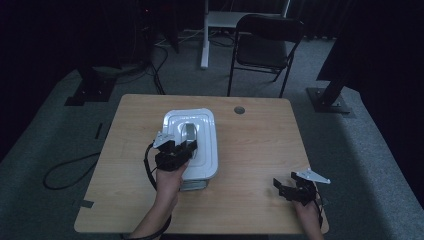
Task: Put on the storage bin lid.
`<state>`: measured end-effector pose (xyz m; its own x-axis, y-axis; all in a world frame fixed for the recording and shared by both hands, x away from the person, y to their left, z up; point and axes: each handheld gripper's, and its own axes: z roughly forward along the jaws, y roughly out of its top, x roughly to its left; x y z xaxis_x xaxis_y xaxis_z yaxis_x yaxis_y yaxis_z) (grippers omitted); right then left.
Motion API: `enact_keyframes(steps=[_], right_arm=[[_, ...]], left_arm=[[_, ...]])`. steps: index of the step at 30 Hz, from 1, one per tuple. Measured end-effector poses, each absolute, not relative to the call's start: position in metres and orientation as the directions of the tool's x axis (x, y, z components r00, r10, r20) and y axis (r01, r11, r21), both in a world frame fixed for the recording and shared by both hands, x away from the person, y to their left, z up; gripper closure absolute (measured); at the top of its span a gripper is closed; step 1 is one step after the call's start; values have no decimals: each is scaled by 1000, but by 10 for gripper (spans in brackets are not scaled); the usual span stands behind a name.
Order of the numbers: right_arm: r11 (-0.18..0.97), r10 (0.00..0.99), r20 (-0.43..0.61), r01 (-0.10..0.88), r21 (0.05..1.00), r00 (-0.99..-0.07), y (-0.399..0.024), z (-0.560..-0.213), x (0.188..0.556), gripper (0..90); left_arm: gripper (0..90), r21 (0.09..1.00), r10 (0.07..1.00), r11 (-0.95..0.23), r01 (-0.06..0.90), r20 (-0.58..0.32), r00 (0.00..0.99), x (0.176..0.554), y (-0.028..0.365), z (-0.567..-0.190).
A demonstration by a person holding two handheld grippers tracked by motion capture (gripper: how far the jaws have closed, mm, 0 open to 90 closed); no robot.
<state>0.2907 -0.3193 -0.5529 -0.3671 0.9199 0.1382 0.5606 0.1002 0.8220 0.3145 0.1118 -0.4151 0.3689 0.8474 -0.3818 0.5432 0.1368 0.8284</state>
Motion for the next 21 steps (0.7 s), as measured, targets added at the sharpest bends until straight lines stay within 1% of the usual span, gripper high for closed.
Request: enact_keyframes(steps=[1, 6, 9, 14, 16, 17, 19, 21], right_arm=[[97, 920, 140, 560, 823, -366, -319, -553, 290, 133], [96, 919, 142, 558, 824, -367, -320, -553, 290, 133], [97, 919, 141, 559, 824, -367, -320, -553, 290, 133], [94, 920, 142, 558, 825, -366, -320, -553, 290, 133], [94, 920, 143, 558, 824, -365, -320, -553, 290, 133], [94, 920, 142, 558, 825, -365, -320, -553, 290, 133], [93, 920, 143, 558, 825, -365, -320, -553, 290, 133], [93, 920, 143, 557, 825, -365, -320, -553, 290, 133]], left_arm=[[719, 828, 854, 143, 543, -380, 355, 315, 112, -416], [718, 824, 858, 139, 549, -377, 349, 315, 112, -417], [714, 808, 852, 148, 570, -397, 341, 318, 114, -419], [669, 794, 853, 143, 591, -401, 333, 320, 111, -421], [630, 788, 854, 143, 599, -404, 329, 320, 110, -421], [628, 789, 856, 137, 599, -399, 330, 320, 110, -421], [575, 778, 854, 142, 612, -408, 321, 320, 108, -421], [554, 780, 856, 142, 610, -406, 320, 318, 108, -421]])
